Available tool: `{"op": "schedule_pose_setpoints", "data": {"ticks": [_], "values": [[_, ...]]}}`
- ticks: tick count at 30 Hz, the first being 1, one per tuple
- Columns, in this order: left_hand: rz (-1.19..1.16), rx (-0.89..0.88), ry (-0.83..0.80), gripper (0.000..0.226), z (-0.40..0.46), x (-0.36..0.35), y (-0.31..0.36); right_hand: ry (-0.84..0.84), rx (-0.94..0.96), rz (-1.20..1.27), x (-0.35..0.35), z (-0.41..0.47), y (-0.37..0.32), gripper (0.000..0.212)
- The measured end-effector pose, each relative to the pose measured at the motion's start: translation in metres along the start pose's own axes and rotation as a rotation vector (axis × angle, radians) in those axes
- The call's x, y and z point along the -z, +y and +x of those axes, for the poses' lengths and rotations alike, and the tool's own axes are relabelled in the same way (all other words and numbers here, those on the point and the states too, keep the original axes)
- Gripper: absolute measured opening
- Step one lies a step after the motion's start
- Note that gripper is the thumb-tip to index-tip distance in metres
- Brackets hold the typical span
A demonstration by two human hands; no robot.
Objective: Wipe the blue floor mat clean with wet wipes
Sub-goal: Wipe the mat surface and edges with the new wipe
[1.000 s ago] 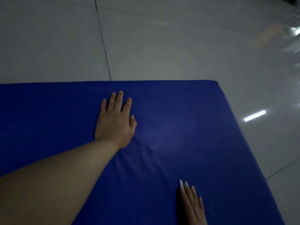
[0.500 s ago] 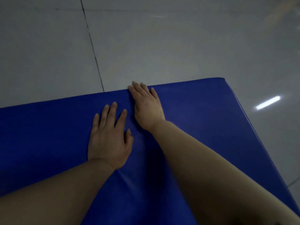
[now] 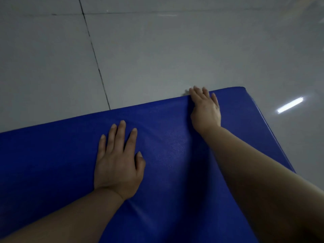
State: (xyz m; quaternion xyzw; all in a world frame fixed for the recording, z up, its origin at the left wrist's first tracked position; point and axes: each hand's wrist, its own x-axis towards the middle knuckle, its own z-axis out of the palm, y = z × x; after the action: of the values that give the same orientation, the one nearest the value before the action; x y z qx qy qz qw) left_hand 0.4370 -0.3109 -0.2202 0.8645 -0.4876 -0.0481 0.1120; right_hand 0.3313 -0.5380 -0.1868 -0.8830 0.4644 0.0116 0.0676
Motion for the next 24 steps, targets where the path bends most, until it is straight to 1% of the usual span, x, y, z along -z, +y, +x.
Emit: {"op": "schedule_pose_setpoints", "data": {"ticks": [1, 2, 3, 5, 7, 9, 12, 16, 18, 24], "values": [[0.003, 0.0, -0.003, 0.059, 0.0, 0.0, 0.0, 0.013, -0.066, 0.01, 0.0, 0.0, -0.006, 0.07], [0.005, -0.002, -0.006, 0.059, 0.0, 0.001, 0.0, 0.024, -0.079, 0.026, -0.001, -0.002, -0.018, 0.07], [0.01, -0.004, -0.006, 0.06, 0.0, 0.001, 0.0, 0.023, -0.033, 0.05, -0.003, -0.006, -0.033, 0.07], [0.018, 0.001, -0.013, 0.06, -0.001, 0.002, 0.001, -0.034, 0.194, 0.127, -0.012, -0.022, -0.069, 0.071], [0.029, -0.001, -0.017, 0.061, 0.0, 0.002, 0.001, -0.078, 0.4, 0.26, -0.019, -0.037, -0.093, 0.067], [0.046, -0.003, -0.021, 0.061, 0.001, 0.001, 0.001, -0.097, 0.488, 0.328, -0.025, -0.041, -0.093, 0.063], [0.052, -0.004, -0.018, 0.061, 0.002, 0.001, 0.001, -0.103, 0.509, 0.314, -0.026, -0.04, -0.082, 0.067], [0.044, -0.003, -0.013, 0.06, 0.0, 0.0, 0.0, 0.012, 0.393, 0.364, -0.029, -0.048, -0.088, 0.064], [0.042, -0.005, -0.012, 0.06, 0.0, 0.001, 0.0, -0.01, 0.369, 0.408, -0.032, -0.051, -0.088, 0.066], [0.033, -0.004, -0.012, 0.061, 0.0, 0.0, 0.0, -0.029, 0.502, 0.369, -0.029, -0.038, -0.062, 0.076]]}}
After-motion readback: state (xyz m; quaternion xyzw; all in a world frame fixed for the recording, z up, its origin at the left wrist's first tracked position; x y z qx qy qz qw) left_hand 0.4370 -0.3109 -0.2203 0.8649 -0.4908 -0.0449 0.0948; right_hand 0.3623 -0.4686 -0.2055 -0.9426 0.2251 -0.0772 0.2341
